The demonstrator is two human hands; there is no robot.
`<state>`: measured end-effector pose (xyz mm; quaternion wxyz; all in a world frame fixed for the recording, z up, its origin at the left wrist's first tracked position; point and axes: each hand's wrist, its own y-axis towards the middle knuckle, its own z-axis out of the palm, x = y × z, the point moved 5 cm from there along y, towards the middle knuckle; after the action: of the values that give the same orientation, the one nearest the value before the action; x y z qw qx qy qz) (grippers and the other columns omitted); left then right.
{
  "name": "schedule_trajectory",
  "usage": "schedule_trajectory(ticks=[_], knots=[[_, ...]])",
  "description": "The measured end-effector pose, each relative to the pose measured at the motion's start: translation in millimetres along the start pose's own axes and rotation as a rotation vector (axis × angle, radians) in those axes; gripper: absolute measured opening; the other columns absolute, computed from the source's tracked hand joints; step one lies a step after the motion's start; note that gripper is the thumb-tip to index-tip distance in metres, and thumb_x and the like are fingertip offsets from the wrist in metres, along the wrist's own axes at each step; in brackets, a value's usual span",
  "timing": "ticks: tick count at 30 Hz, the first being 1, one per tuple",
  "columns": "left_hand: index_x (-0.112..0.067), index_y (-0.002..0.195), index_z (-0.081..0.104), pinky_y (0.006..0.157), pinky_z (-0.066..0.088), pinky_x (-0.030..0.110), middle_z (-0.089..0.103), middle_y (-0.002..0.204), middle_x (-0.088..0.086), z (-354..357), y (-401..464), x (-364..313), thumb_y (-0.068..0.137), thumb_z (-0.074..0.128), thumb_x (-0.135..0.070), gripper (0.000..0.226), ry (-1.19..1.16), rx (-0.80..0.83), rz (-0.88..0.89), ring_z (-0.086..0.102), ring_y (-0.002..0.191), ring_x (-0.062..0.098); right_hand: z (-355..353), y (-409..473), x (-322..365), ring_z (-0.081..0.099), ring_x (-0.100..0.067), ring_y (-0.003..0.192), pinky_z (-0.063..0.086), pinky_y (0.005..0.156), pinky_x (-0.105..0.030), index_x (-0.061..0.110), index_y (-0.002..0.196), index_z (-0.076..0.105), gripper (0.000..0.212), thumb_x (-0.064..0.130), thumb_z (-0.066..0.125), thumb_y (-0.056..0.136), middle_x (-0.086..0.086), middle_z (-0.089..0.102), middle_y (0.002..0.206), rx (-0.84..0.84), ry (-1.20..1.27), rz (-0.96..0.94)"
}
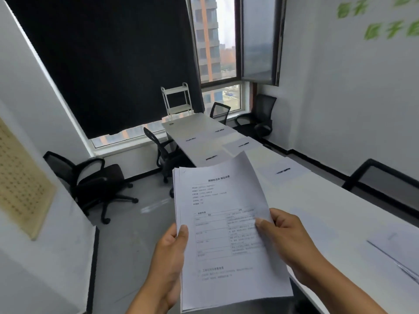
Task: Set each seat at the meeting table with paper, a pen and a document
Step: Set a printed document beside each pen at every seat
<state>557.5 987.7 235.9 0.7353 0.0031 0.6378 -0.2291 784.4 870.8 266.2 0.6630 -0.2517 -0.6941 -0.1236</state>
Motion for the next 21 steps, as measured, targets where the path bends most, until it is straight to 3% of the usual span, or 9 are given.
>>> schedule_trajectory(ticks=[13,21], knots=[[-0.013,0.13,0.073,0.104,0.058,0.064,0.081,0.123,0.016,62,139,30,0.118,0.045,-0.026,0.033,0.089,0.27,-0.224,0.078,0.113,0.041,-28,52,-34,0.082,-0.024,0.089,0.065,0.089,-0.05,0.013,0.102,0.081,0.025,0.016,0.058,0.11,-0.002,0.084,0.098,-0.353,0.017,0.13],[-0.014,0.127,0.074,0.098,0.062,0.06,0.082,0.119,0.015,101,240,54,0.119,0.044,-0.025,0.033,0.295,0.298,-0.31,0.08,0.108,0.039,-44,144,-106,0.082,-0.024,0.091,0.064,0.092,-0.052,0.008,0.105,0.079,0.02,0.016,0.061,0.108,-0.001,0.084,0.099,-0.418,0.128,0.261]])
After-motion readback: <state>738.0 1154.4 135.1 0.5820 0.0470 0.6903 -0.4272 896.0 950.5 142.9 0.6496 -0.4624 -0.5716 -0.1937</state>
